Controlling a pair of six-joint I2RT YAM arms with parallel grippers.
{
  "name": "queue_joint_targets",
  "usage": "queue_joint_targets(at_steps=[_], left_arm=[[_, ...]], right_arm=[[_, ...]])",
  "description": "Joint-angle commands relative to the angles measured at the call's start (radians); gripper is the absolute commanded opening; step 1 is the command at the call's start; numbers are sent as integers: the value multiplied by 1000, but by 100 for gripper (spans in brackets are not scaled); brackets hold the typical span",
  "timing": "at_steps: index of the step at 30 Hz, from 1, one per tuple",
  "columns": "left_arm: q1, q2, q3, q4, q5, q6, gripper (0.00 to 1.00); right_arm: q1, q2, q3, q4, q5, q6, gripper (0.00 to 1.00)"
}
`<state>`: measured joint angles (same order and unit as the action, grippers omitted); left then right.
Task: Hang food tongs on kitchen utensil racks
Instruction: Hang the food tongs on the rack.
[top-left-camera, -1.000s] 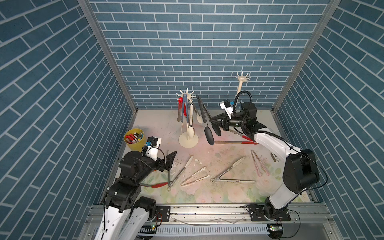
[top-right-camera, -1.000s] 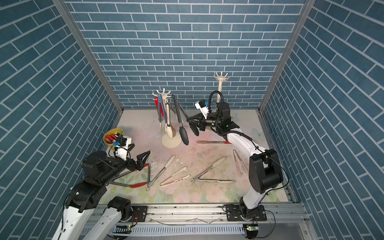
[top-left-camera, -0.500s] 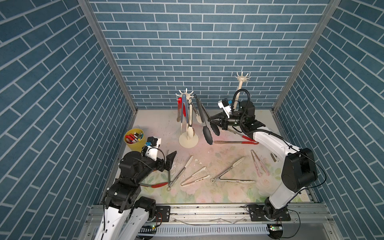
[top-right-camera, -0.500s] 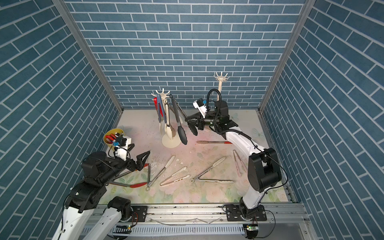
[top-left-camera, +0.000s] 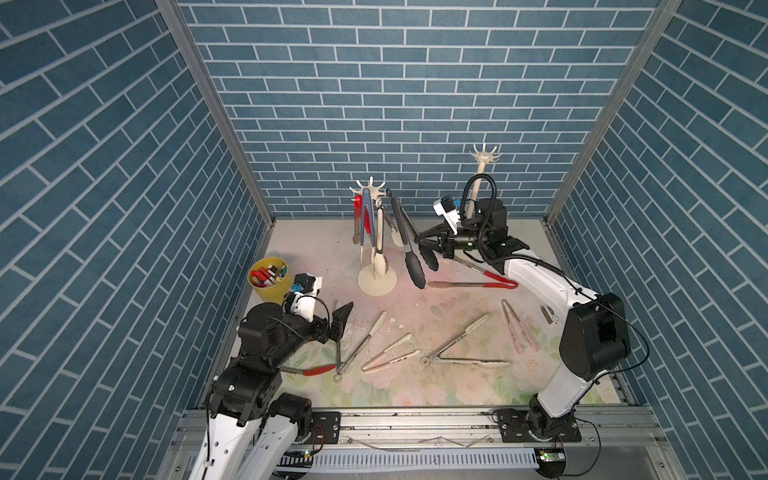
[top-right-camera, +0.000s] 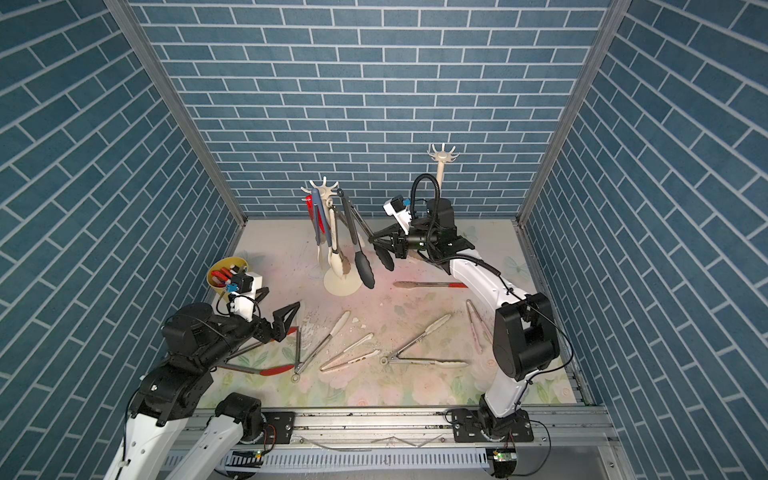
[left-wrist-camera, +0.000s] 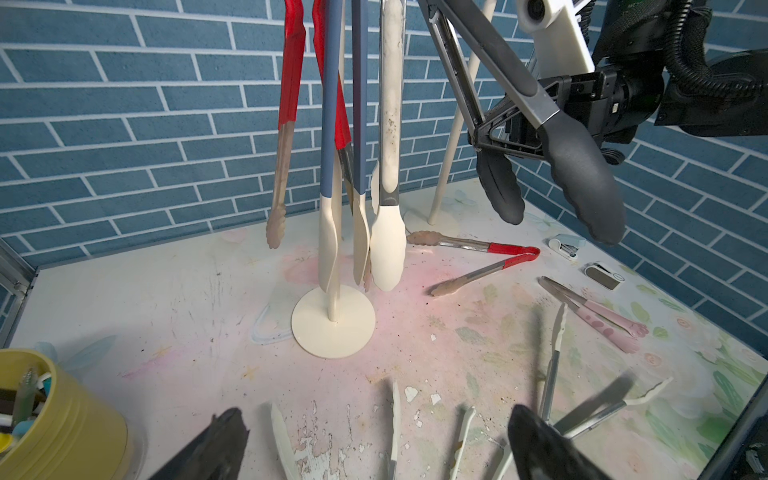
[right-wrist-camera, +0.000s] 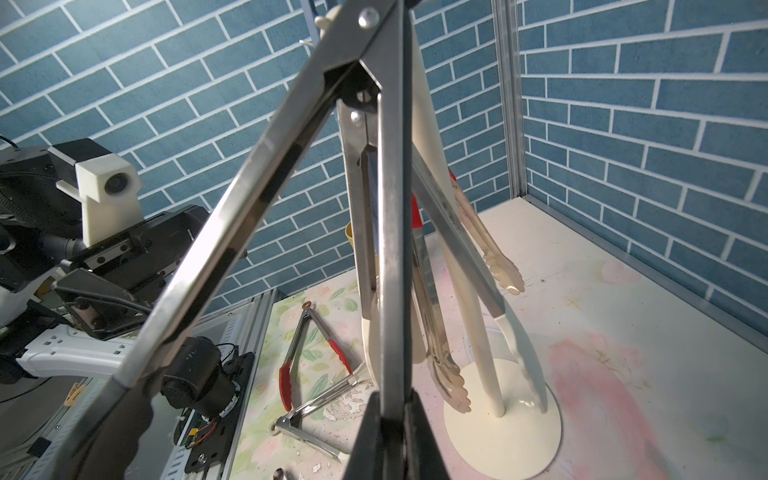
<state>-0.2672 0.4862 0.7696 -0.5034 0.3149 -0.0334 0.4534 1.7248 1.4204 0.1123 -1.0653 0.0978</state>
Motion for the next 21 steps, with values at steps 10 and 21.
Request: queue_joint_targets(at_steps=[10,21], left_arm=[[-6,-4,-10,-1,9,7,99],[-6,-5,-9,-1,9,5,99]], right_arm=[[6,47,132,-248,-99,-166,0],[-3,63,150,-302,-101,-190,0]])
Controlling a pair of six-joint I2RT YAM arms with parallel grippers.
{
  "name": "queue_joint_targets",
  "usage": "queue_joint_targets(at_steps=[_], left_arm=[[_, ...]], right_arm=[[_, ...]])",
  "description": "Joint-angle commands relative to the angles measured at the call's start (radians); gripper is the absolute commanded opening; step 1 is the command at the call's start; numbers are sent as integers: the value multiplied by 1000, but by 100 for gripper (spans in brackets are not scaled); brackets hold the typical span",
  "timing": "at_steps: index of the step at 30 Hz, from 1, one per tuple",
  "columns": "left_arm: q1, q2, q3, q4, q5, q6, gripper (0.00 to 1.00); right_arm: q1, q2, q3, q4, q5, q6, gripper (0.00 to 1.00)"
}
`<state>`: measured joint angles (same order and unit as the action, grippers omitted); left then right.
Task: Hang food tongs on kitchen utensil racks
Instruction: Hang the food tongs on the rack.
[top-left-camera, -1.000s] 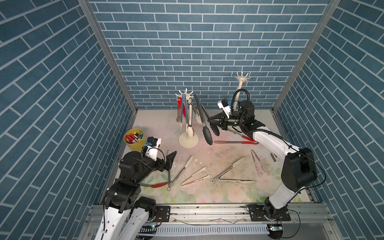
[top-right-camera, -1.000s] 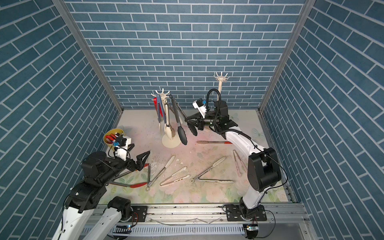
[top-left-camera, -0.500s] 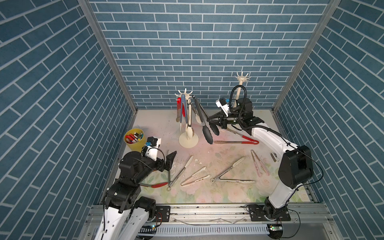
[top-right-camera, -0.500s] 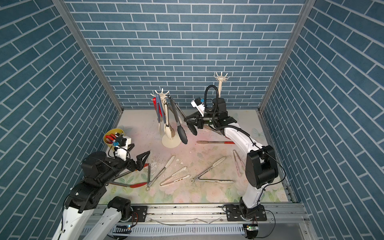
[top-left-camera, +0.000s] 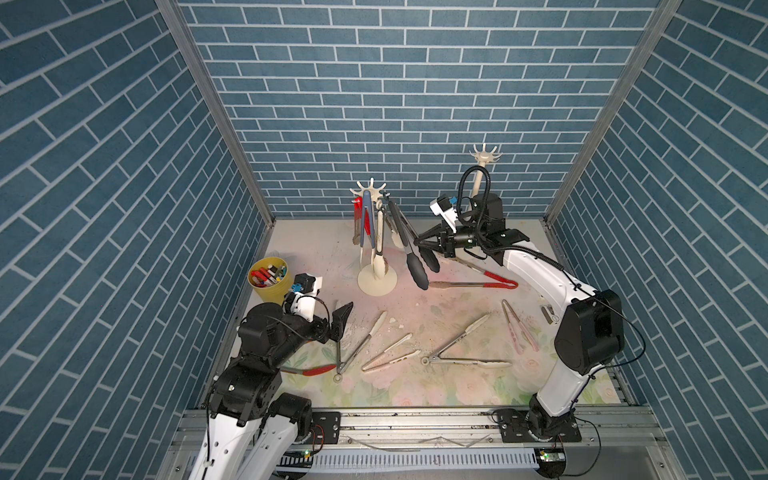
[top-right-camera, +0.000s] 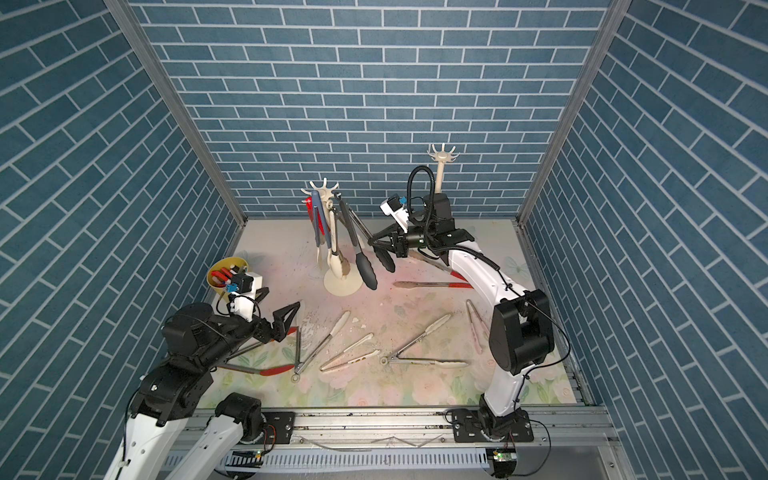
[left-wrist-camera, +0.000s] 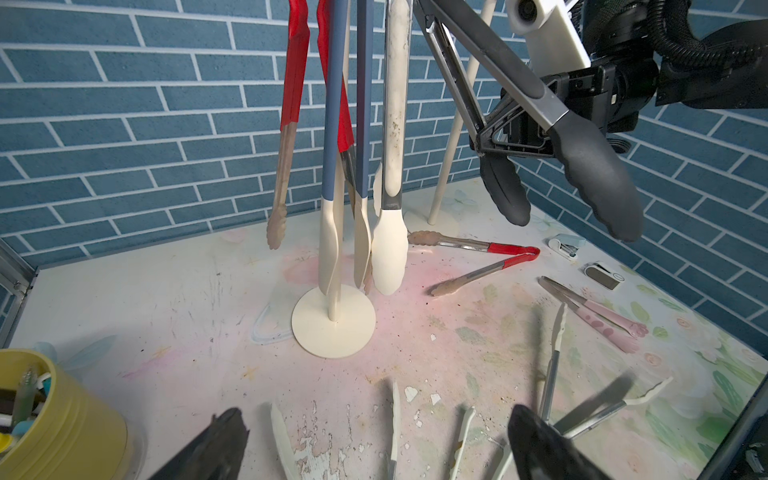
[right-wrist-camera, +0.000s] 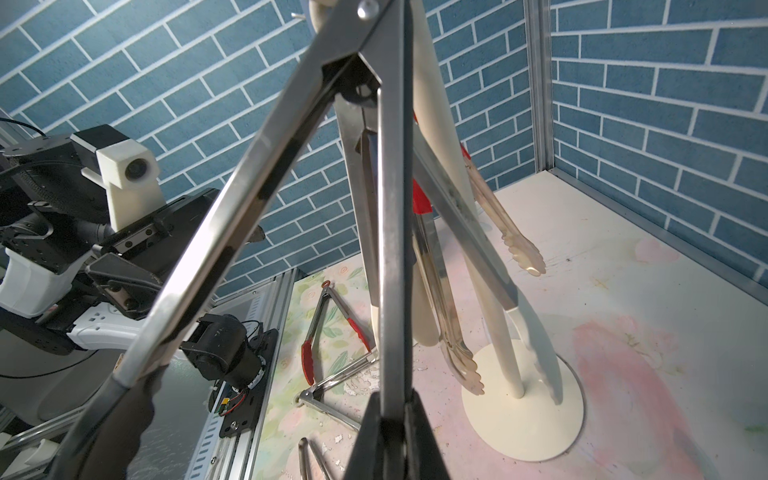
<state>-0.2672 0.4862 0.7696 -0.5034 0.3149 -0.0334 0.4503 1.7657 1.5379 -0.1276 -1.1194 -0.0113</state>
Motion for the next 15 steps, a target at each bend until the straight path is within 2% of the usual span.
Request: queue_joint_targets(at_steps=[1,5,7,9,15], left_arm=[[-5,-5,-10,0,9,6,99],[-5,-6,-9,-1,8,6,99],[-6,-6,-9,-1,8,7,99],[-6,-5,-10,0,9,6,99],[-7,2,-9,0,16,3,99]], right_arm=[[1,27,39,-71,-41,-83,0],[-5,43,68,-112,-35,-95,2],[-7,50,82,-134,-28,-102,10],[-8,54,97,-153,5,-105,23],[-10,33,96,-132,198,-71,44]])
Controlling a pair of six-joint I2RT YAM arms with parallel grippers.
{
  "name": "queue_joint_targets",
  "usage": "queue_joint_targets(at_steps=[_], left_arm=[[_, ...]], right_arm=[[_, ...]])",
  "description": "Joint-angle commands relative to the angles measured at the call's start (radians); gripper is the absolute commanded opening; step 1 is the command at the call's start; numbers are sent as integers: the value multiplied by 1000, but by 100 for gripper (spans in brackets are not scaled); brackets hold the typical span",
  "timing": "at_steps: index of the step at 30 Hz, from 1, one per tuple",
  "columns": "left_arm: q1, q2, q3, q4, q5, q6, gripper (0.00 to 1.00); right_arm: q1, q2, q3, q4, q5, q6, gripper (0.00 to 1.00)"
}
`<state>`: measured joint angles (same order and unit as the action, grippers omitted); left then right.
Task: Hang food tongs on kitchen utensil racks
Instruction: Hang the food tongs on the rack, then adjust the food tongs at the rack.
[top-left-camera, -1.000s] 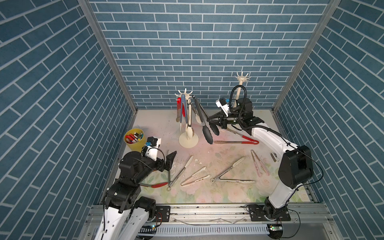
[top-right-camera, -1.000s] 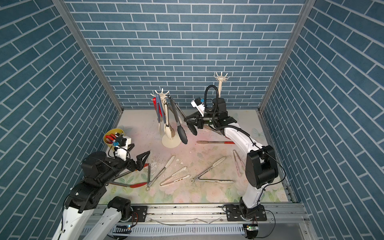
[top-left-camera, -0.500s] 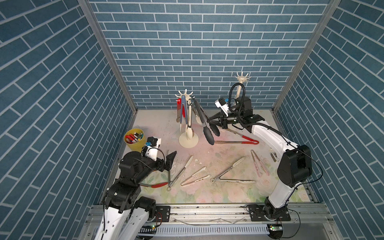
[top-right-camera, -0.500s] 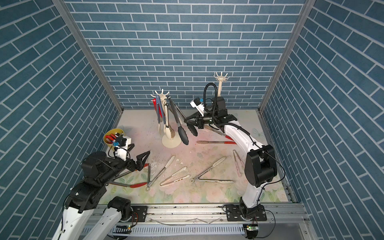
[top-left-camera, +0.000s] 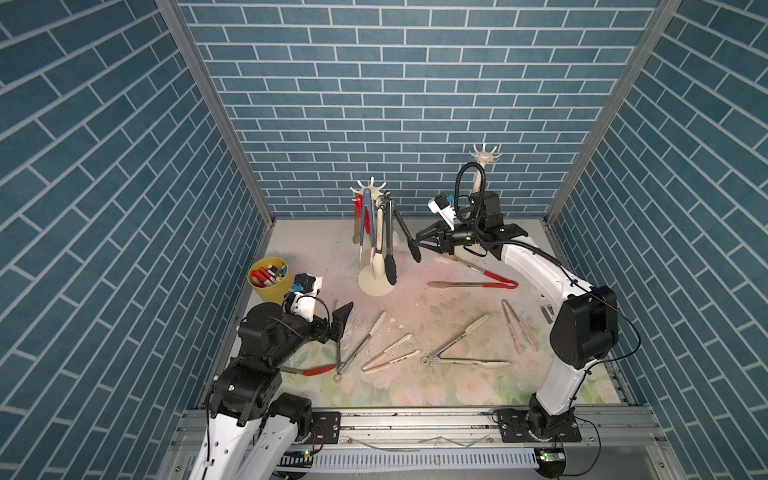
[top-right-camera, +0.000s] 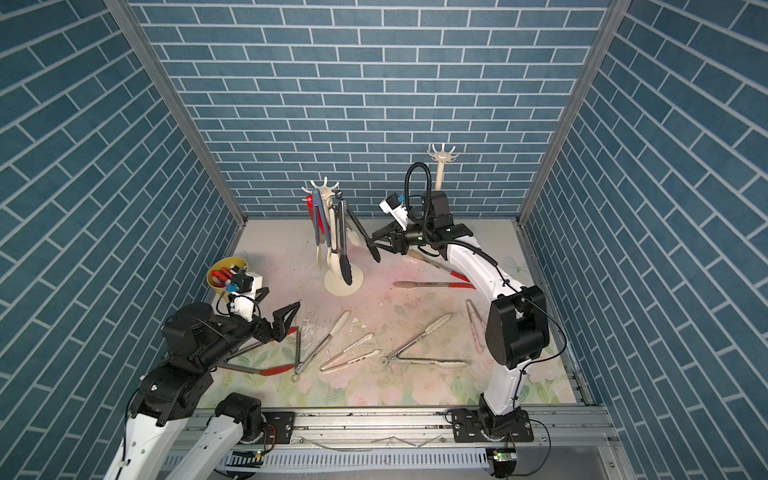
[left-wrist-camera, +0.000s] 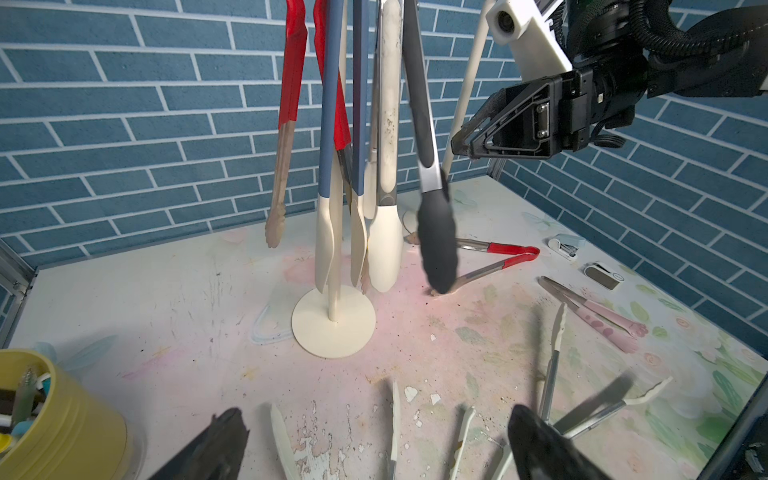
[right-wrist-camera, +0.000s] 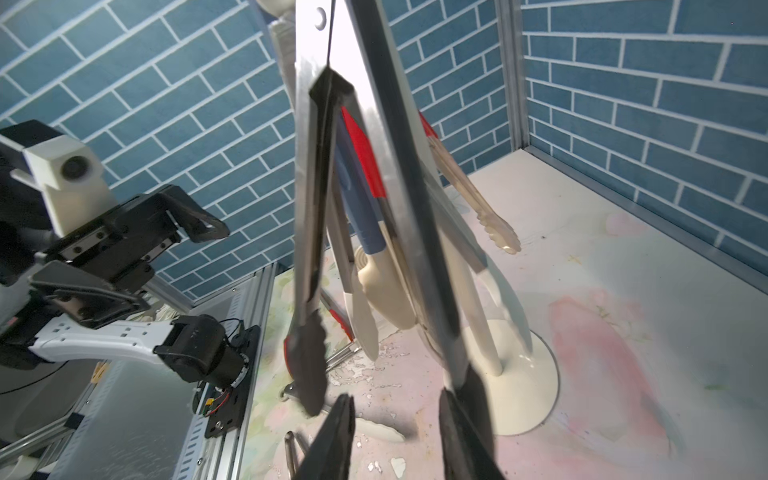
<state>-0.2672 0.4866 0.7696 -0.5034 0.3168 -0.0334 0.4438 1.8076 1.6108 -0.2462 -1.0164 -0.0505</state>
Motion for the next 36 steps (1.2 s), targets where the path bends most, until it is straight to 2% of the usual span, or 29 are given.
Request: queue_joint_targets(at_steps=[1,8,11,19,22,32,36], left_arm=[[-9,3,-9,0,15,3,99],[-13,7,-8,2,14,0,99],[-13,18,3,-5,16,-13,99],[-13,118,77,8,28,-77,99],[-13,145,105,51,39,-94,99],[-12,375,305,201,46,-89,96],[-12,485,395,252,48,-90,87]], right_arm=[[-4,-16,22,-14,110,-30,45],[-4,-98,-54,27,233,-28,56],[-4,-144,-103,57,276,-22,63],[-4,-294,-272,139,367,-2,72],[-4,-348,-328,143,374,0,73],[-3,-476,-472,130,369,25,73],[-1,-494,-499,133,371,39,73]])
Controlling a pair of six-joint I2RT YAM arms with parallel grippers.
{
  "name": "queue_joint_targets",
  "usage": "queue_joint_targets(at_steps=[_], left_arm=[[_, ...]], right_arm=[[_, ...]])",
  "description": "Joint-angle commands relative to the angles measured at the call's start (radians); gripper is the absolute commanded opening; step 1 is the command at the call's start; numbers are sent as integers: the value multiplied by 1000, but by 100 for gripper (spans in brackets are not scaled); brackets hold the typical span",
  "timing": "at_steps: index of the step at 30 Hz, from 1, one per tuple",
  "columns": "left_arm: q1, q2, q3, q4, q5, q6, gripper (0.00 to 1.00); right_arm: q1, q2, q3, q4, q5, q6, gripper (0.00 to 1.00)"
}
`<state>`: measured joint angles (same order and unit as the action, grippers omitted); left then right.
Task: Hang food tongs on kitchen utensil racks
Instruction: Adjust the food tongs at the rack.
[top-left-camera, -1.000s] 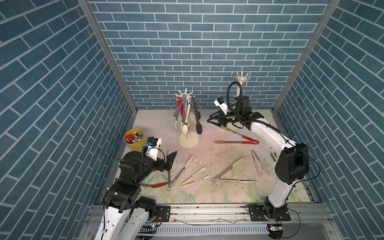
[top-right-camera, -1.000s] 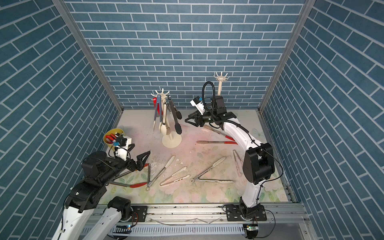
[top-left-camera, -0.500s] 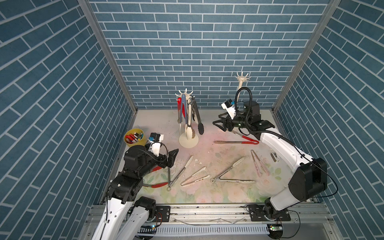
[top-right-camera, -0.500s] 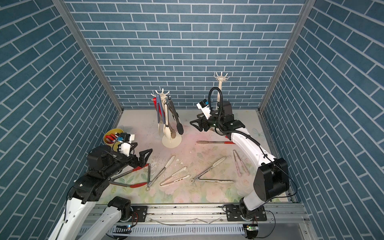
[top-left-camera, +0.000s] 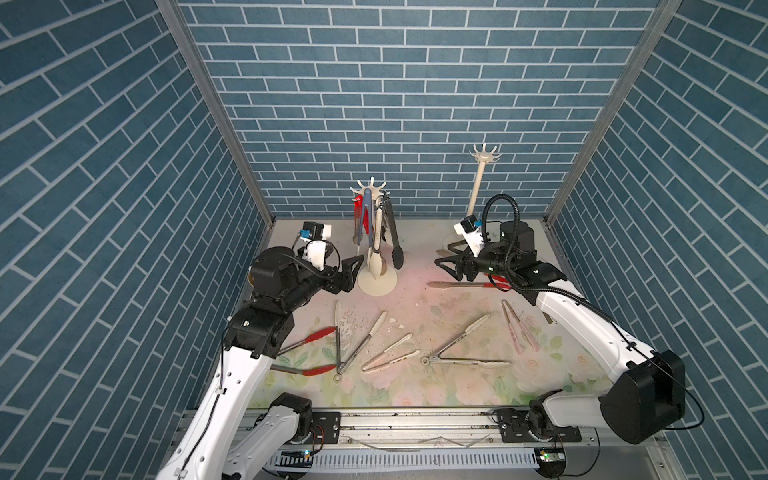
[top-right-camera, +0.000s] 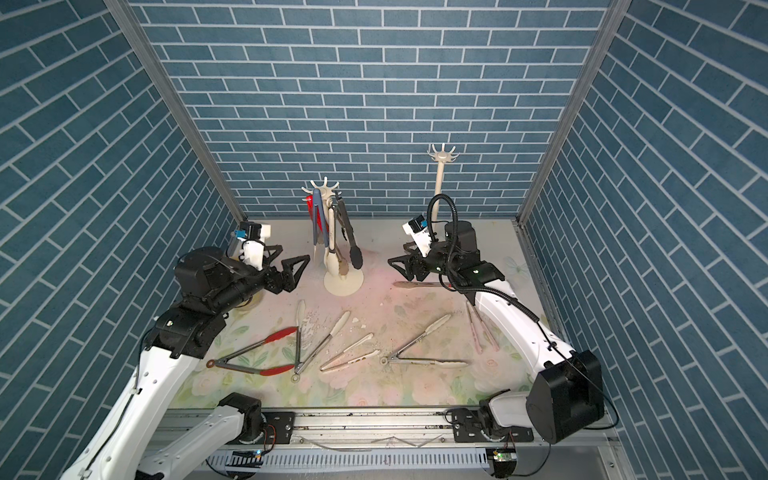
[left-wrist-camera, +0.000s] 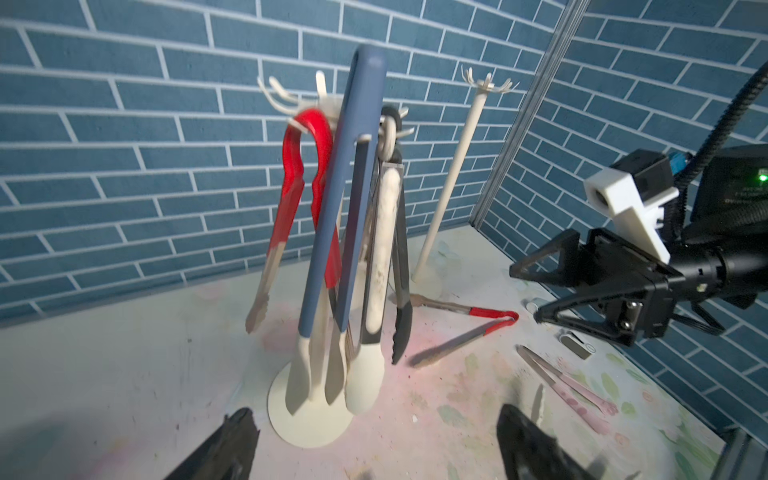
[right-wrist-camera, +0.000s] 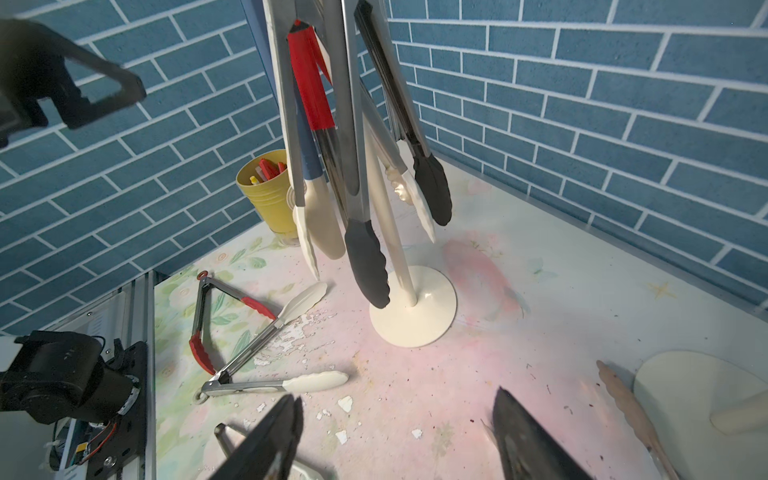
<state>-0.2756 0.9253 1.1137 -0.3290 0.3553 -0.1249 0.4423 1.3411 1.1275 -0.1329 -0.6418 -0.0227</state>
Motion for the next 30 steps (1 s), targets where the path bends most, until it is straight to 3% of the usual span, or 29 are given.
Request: queue_joint_targets(at_steps=[1,13,21,30], left_arm=[[-2,67,67,90,5,2,86],[7,282,245,148,1,32,77],[7,373,327,129,-42,77,60],[9,419,391,101,-50,117,50]], right_arm=[[1,-29,-18,17,-3,13,73],[7,-22,-18,-1,-19,14,73],[8,-28,-12,-26,-21,-5,73],[9,-16,-9,-34,-37,-6,72]])
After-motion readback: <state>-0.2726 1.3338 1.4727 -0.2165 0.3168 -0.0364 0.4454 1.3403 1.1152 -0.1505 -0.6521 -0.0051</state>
